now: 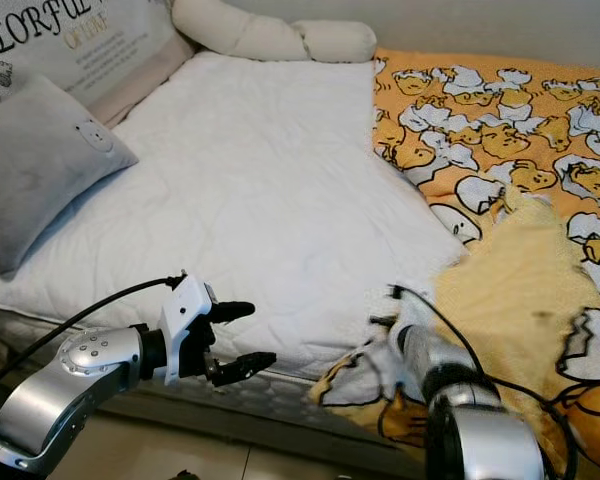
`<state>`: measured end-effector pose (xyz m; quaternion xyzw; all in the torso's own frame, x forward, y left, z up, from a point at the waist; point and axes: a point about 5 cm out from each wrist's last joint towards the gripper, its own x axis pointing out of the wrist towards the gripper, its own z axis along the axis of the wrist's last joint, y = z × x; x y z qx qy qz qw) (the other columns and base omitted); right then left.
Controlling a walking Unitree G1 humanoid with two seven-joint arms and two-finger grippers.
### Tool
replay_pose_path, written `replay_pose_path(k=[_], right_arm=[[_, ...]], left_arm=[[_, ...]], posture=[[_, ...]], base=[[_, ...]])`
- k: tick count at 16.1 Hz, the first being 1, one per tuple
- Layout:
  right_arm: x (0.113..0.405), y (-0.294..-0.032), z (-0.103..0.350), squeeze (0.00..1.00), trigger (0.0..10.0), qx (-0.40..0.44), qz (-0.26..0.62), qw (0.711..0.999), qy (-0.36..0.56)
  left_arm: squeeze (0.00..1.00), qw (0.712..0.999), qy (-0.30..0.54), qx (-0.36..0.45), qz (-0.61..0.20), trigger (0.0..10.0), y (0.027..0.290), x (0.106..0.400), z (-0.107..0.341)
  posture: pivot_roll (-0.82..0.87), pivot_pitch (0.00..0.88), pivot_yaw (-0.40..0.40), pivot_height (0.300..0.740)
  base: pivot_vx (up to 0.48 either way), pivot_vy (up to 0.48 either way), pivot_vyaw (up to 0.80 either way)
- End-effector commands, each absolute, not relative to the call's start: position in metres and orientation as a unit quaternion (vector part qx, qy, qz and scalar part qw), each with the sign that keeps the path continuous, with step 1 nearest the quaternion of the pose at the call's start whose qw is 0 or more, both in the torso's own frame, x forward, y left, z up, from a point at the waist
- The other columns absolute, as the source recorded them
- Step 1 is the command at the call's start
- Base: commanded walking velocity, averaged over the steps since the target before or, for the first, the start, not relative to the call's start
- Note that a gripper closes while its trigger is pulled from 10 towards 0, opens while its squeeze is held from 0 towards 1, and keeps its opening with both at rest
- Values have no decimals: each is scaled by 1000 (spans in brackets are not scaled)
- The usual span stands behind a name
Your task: Clean up the room
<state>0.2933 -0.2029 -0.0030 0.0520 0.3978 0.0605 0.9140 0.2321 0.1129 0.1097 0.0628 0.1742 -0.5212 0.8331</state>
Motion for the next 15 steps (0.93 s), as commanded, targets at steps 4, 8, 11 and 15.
replay_pose_path(k=[4, 8, 11, 15], right_arm=[[236, -187, -19, 0, 0, -38, 383, 815, 432], [201, -188, -26, 0, 7686, -121, 490, 721, 474], [214, -191, -20, 1000, 10000, -114, 427, 766, 467], [248, -187, 9, 1000, 10000, -58, 363, 846, 387]], left_arm=[[0, 833, 169, 67, -522, 10000, 111, 233, 110], [0, 827, 171, 69, -531, 10000, 107, 232, 108], [0, 827, 170, 70, -531, 10000, 107, 234, 107], [0, 833, 164, 70, -524, 10000, 108, 237, 108]], posture=[[13, 0, -16, 740], [2, 0, -17, 740], [-2, 0, -19, 740], [-4, 0, -17, 740]], base=[[0, 0, 0], [0, 0, 0], [0, 0, 0], [0, 0, 0]])
